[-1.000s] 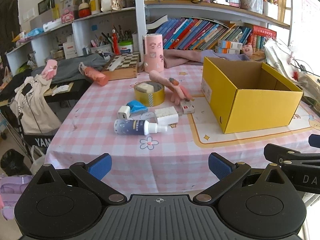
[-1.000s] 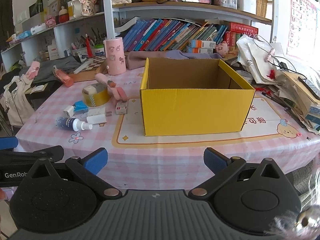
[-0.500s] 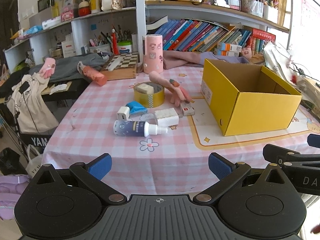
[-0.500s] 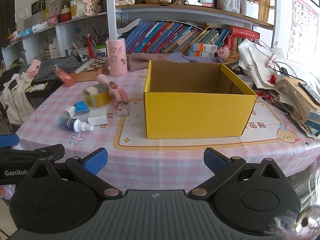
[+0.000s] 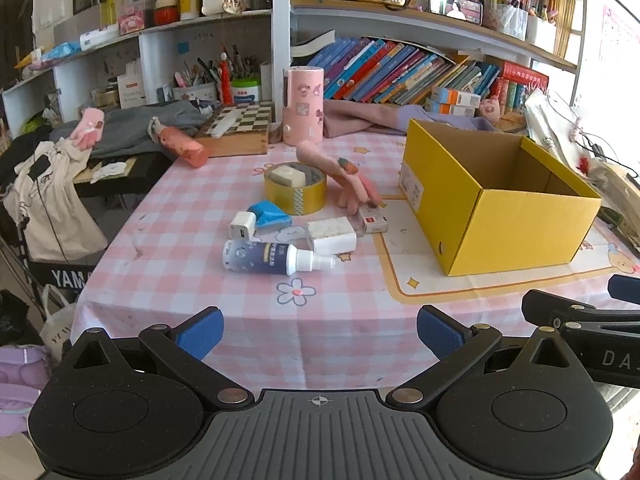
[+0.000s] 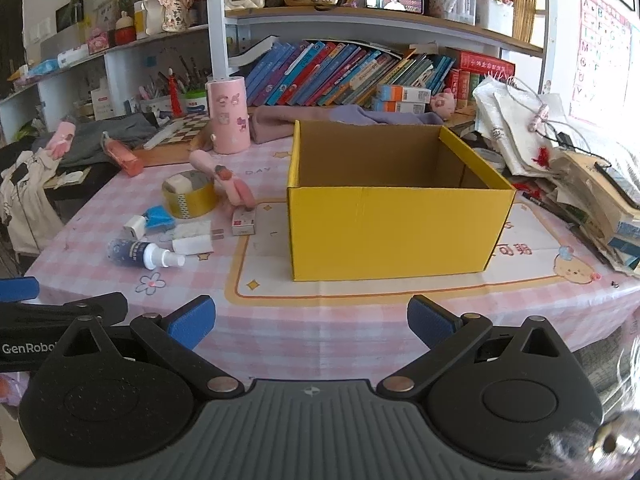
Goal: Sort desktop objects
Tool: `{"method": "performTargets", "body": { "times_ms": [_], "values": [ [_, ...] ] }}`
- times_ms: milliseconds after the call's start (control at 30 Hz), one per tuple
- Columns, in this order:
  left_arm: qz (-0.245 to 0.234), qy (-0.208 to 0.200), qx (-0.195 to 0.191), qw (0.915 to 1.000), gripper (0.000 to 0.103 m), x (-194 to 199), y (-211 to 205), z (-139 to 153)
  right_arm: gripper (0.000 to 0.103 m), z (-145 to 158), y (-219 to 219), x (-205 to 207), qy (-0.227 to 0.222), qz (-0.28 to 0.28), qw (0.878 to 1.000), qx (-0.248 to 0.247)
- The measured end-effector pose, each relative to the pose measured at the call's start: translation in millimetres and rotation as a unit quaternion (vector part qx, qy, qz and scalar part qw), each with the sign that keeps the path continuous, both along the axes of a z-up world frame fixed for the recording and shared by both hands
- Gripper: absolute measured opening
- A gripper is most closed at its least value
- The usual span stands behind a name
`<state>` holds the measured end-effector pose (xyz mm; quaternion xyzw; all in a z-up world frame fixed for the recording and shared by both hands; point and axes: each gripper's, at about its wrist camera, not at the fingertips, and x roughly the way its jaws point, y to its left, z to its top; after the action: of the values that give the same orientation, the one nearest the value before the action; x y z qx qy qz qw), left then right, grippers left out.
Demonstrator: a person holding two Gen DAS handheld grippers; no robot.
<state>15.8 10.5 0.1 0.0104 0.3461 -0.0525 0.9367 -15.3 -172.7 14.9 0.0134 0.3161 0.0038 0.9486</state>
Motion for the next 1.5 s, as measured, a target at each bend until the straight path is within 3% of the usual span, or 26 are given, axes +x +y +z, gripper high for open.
{"method": "performTargets", "body": {
  "times_ms": [633,1133,1200,1367,1500],
  "values": [
    [0.019,0.019,-0.035,0.999,0.103,8.6,33.5,-5.2,0.103,-0.2,27.4,13.5,0.006,0.031,0.999,0.01],
    [0.04,0.014,-0.012,0.999,0.103,6.0,61.4,-6.7,0.101,1.7,58.9,29.5,0.004,0.08,0.997,0.003],
    [0.041,0.01,-0.008,0.9991,0.103,7.9,62.7,-7.3,0.099,2.0,63.5,31.7,0.002,0.092,0.996,0.0],
    [0.044,0.014,-0.016,0.9988,0.102,18.8,67.0,-10.5,0.081,3.3,73.6,39.4,-0.011,0.118,0.993,-0.01],
    [0.055,0.019,-0.011,0.9982,0.102,32.0,68.5,-14.9,0.078,2.0,81.4,53.3,-0.018,0.142,0.989,-0.018]
  ]
}}
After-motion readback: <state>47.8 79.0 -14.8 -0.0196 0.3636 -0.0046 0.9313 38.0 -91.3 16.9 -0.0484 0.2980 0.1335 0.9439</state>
